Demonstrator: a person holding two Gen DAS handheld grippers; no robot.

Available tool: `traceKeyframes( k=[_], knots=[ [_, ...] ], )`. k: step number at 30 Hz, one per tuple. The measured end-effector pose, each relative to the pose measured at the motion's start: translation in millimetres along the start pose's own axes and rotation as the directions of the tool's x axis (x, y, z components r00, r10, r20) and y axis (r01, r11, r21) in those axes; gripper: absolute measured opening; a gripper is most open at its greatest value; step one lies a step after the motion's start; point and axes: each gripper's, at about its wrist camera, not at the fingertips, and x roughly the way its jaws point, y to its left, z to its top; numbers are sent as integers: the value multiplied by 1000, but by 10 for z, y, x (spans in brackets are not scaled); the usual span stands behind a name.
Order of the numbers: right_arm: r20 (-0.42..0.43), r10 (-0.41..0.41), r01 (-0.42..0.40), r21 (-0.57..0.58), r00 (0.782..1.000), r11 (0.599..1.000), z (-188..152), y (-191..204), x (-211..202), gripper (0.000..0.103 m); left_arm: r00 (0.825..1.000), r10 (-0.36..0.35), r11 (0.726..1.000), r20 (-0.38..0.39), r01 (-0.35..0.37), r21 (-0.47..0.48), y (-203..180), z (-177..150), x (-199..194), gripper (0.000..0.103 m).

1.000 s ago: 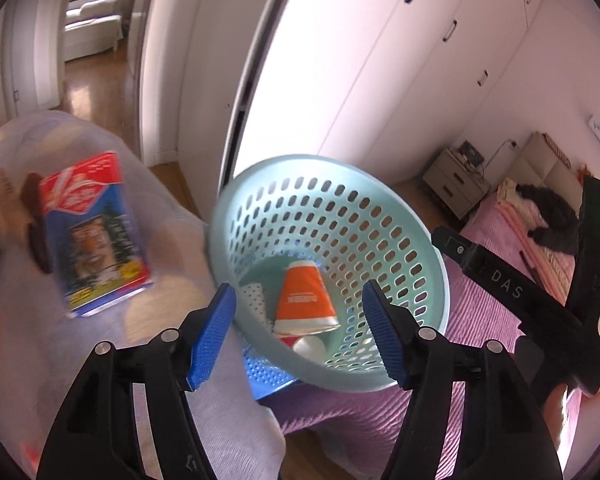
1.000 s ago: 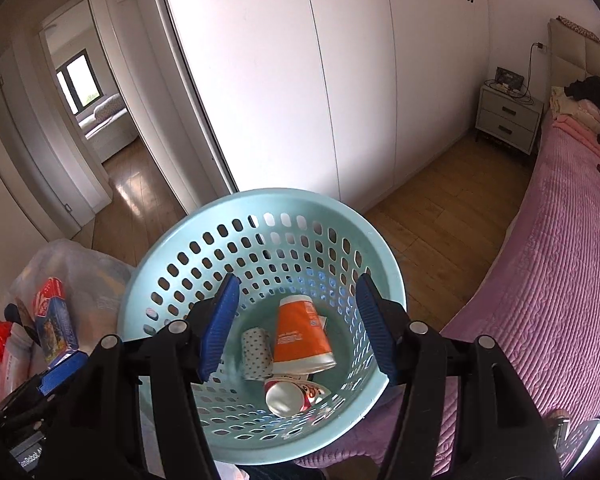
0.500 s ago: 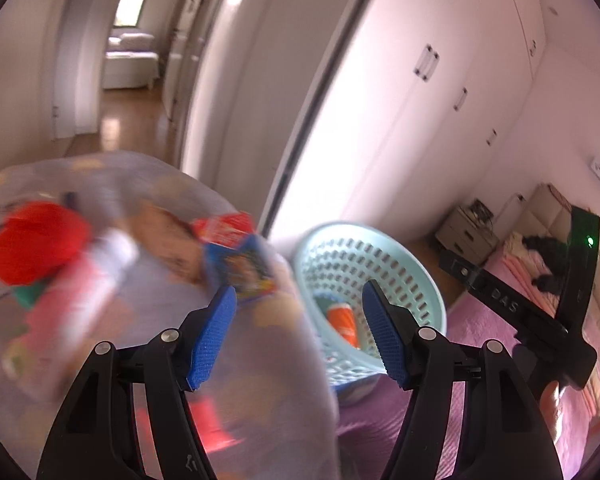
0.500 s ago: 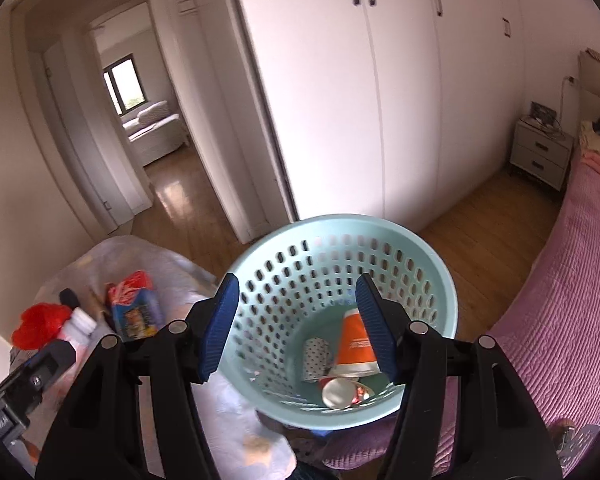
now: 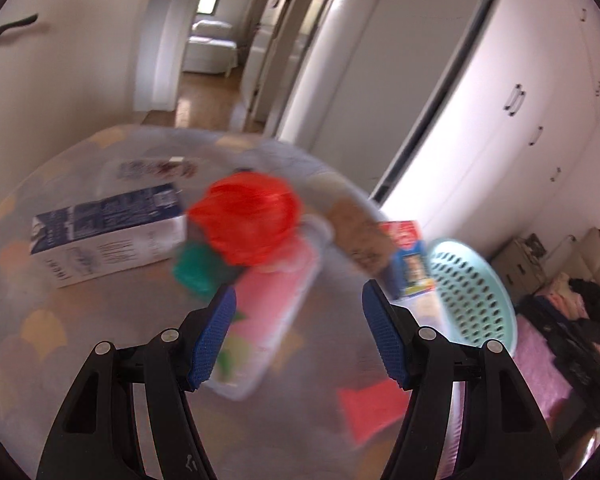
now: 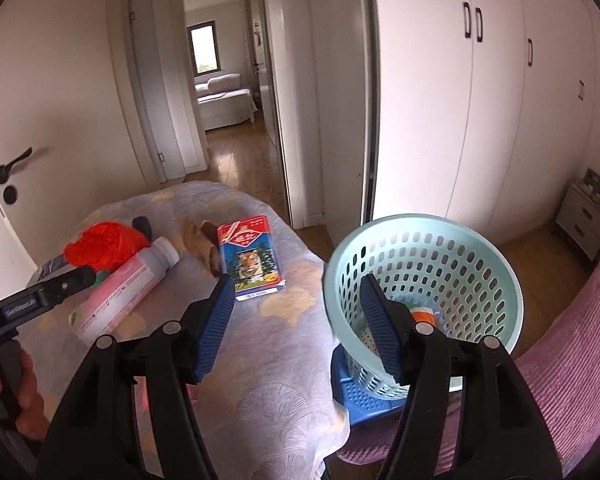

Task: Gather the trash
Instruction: 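Move both open tools back over the table toward the remaining items, then grasp the pink yogurt bottle with the left tool while the right tool grasps the pink packet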

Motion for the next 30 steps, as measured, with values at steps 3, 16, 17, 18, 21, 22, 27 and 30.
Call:
traceKeyframes(
  k=[3, 16, 17, 18, 21, 22, 27, 30],
  knots=[
    [-16, 21, -22, -17, 1000, 1000, -54, 67, -11, 62, 999, 6, 1000, -49, -7, -20, 171, 22, 141, 64],
    [-198, 245, -256, -32, 949, 966, -498, 374, 221, 65, 992, 65, 996, -108, -58, 61, 210, -67, 454, 64],
    [-211, 252, -263, -25, 944, 964, -521, 371, 243, 65, 992, 73, 995, -108, -65, 77, 193, -78, 464, 64],
    [-222, 259, -269, -15, 940, 963, -533, 357, 260, 65, 991, 78, 994, -109, -68, 88, 175, -86, 475, 64],
    [-243, 273, -276, 23, 931, 961, -551, 295, 294, 65, 990, 80, 993, -119, -68, 101, 140, -109, 495, 60],
    [-245, 265, -267, 24, 933, 963, -548, 282, 295, 65, 989, 79, 993, -123, -67, 101, 131, -105, 502, 60],
    [-238, 263, -271, -3, 935, 962, -552, 297, 220, 65, 986, 88, 990, -141, -71, 119, 28, -14, 576, 58],
    [-238, 275, -287, -14, 932, 958, -566, 315, 176, 65, 984, 85, 991, -154, -68, 118, 6, 10, 605, 53]
  ],
)
